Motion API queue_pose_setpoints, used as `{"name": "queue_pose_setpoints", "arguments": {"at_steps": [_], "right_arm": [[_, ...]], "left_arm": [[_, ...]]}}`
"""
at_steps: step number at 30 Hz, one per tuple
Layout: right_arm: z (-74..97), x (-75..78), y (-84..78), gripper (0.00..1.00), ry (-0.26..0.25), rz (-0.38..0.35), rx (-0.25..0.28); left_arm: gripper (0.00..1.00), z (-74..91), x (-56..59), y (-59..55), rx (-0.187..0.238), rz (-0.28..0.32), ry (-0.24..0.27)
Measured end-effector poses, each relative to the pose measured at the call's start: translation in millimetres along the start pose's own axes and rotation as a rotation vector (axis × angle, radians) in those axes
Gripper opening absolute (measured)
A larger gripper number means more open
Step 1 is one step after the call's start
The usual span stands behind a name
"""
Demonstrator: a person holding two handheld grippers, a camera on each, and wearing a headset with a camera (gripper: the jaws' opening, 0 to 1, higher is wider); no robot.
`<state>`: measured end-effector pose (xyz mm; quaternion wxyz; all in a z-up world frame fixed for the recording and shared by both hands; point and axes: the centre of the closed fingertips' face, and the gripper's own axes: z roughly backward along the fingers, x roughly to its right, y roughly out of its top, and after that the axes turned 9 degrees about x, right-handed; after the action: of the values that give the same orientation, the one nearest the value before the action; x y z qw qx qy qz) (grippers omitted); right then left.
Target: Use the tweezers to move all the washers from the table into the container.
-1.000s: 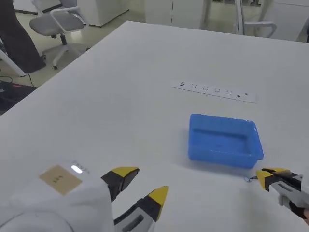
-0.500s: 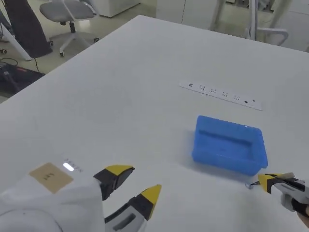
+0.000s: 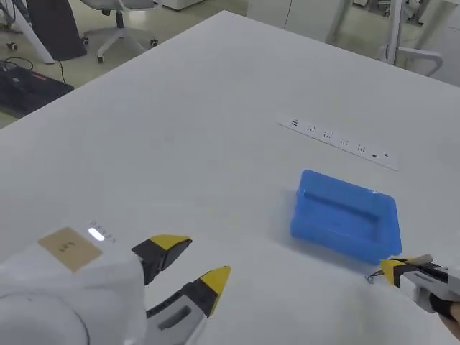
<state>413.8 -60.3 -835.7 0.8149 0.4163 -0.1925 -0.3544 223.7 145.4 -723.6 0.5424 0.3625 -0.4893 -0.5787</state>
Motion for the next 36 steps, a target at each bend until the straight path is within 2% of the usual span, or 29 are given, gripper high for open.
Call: {"name": "queue_pose_setpoints", "arguments": {"at_steps": [7, 11, 15, 20, 26, 30, 36], "right_arm": [[-1.8, 0.2, -5.9, 0.03, -0.002, 0.014, -0.028], [-1.8, -0.7, -3.7, 0.03, 0.001, 0.008, -0.031], [1.9, -1.7, -4.1, 0.02, 0.016, -0.042, -0.048], [20.3, -8.9, 13.4, 0.02, 0.028, -0.027, 0.0], [35.1, -20.6, 46.7, 0.02, 0.056, 0.004, 0.07], [36.5, -20.7, 66.4, 0.02, 0.055, 0.012, 0.104], [23.1, -18.8, 80.9, 0.02, 0.054, 0.037, 0.095]], "left_arm": [[0.27, 3.3, -0.1, -3.2, 0.004, 0.016, 0.003], [0.27, 5.4, 0.2, -3.8, 0.005, 0.011, 0.005], [0.27, 9.4, 0.6, -0.4, 0.011, -0.003, 0.01], [0.27, 14.7, 1.4, 6.7, 0.024, -0.01, 0.017], [0.28, 19.5, 8.4, 7.5, 0.02, -0.024, 0.008], [0.3, 24.0, 14.5, 7.4, 0.016, -0.005, -0.009], [0.34, 30.1, 20.5, 4.9, 0.015, 0.002, -0.015]]}}
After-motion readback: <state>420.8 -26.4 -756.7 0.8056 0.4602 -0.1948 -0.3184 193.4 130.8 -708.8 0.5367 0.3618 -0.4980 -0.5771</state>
